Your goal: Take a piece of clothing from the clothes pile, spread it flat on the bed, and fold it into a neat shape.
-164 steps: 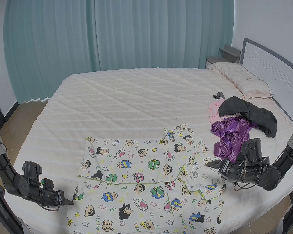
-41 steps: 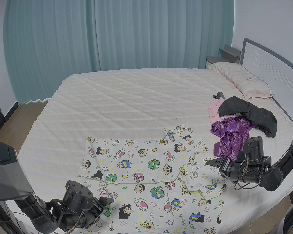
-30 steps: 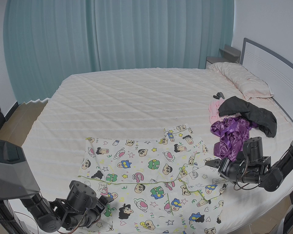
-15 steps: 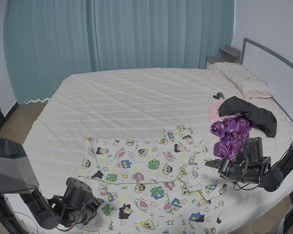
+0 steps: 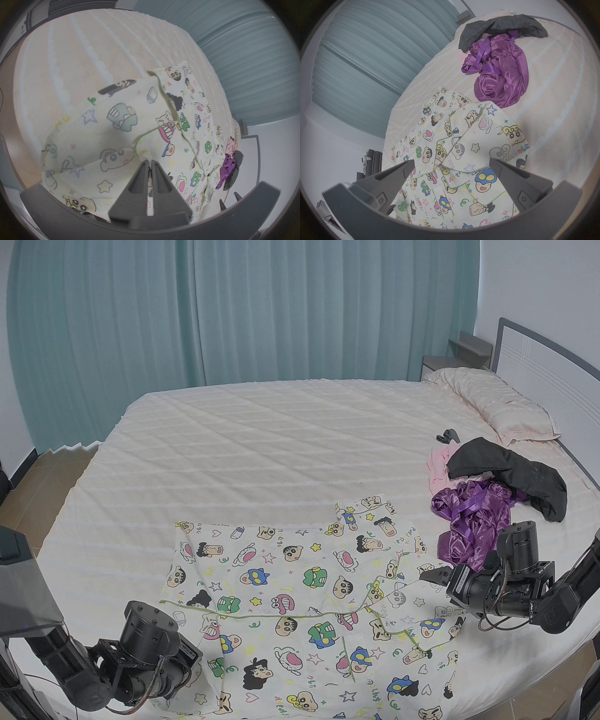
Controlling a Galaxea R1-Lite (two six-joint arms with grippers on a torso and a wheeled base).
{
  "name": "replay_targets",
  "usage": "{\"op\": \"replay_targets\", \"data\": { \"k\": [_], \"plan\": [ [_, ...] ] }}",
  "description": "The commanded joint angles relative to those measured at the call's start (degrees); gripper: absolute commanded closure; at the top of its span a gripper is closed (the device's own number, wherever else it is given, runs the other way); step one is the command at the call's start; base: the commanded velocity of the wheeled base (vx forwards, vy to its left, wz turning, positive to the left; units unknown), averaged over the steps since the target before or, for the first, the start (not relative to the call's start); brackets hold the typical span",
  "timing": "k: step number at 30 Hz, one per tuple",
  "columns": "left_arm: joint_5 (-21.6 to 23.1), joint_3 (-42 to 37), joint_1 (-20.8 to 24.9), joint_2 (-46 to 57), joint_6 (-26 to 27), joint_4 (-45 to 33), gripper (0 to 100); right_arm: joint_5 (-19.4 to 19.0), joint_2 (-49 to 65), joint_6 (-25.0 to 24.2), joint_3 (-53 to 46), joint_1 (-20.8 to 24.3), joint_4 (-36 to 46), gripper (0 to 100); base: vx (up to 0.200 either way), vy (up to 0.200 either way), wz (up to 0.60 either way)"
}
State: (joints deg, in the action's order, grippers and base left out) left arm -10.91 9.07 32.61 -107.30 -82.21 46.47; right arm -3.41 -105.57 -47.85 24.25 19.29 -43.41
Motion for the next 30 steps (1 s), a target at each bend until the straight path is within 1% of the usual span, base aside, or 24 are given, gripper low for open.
{"op": "replay_targets", "data": {
  "k": [1, 4, 5, 6, 7, 8, 9, 10, 11, 14, 15, 16, 18, 19, 20, 22, 30],
  "plan": [
    [0.19, -0.10, -2.90, 7.46, 5.13, -0.24, 100, -0.01, 0.01, 0.04, 0.01, -0.04, -0.01, 0, 0.000, 0.000, 0.00],
    [1.07, -0.37, -5.72, 9.92, 11.73, -0.33, 100, -0.01, 0.01, 0.04, 0.01, 0.05, -0.01, 0, 0.000, 0.000, 0.00],
    [1.15, -0.37, -5.89, 10.01, 12.08, -0.33, 100, -0.01, 0.01, 0.04, 0.01, 0.05, -0.01, 0, 0.000, 0.000, 0.00],
    [2.74, -0.10, -9.14, 10.18, 17.44, -0.15, 100, -0.01, 0.01, 0.04, 0.01, -0.04, -0.01, 0, 0.000, 0.000, 0.00],
    [3.53, 0.07, -10.29, 10.18, 19.11, -0.15, 100, -0.01, 0.01, 0.04, 0.01, 0.05, -0.01, 0, 0.000, 0.000, 0.00],
    [5.37, 0.07, -12.75, 10.27, 22.62, -0.15, 100, -0.01, 0.01, 0.04, 0.01, 0.05, -0.01, 0, 0.000, 0.000, 0.00],
    [6.87, 0.16, -14.50, 10.27, 24.73, -0.15, 100, -0.01, 0.01, 0.04, 0.01, 0.05, -0.01, 0, 0.000, 0.000, 0.00],
    [7.13, 0.25, -14.77, 10.18, 25.00, -0.15, 100, -0.01, 0.01, 0.04, 0.01, 0.05, -0.01, 0, 0.000, 0.000, 0.00],
    [10.38, 0.33, -18.11, 10.09, 28.51, -0.33, 100, -0.01, 0.01, 0.04, 0.01, -0.04, -0.01, 0, 0.000, 0.000, 0.00],
    [15.31, 0.77, -23.73, 9.48, 32.99, -0.15, 100, 0.07, 0.01, 0.04, 0.01, -0.04, -0.01, 0, 0.000, 0.000, 0.00],
    [15.31, 0.77, -23.73, 9.48, 32.99, -0.15, 100, 0.07, 0.01, 0.04, 0.01, -0.04, -0.01, 0, 0.000, 0.000, 0.00],
    [17.41, 1.48, -26.63, 8.69, 34.84, -0.24, 100, -0.01, 0.01, 0.04, 0.01, -0.04, -0.01, 0, 0.000, 0.000, 0.00],
    [19.70, 1.74, -29.09, 7.37, 36.77, -0.06, 100, -0.01, 0.01, 0.04, 0.01, -0.04, -0.01, 0, 0.000, 0.000, 0.00],
    [20.05, 1.83, -29.53, 7.19, 37.21, -0.06, 100, -0.01, 0.01, 0.04, 0.01, -0.04, -0.01, 0, 0.000, 0.000, 0.00],
    [21.81, 1.83, -31.47, 6.05, 40.11, 0.02, 100, -0.01, 0.01, 0.04, 0.01, 0.05, -0.01, 0, 0.000, 0.000, 0.00],
    [23.04, 2.00, -33.05, 4.73, 42.49, 0.02, 100, 0.07, 0.01, 0.04, 0.01, 0.05, -0.01, 0, 0.000, 0.000, 0.00],
    [23.39, 5.34, -35.86, -1.42, 43.10, 0.11, 100, -0.01, 0.01, 0.04, 0.01, -0.04, -0.01, 0, 0.000, 0.000, 0.00]
  ]
}}
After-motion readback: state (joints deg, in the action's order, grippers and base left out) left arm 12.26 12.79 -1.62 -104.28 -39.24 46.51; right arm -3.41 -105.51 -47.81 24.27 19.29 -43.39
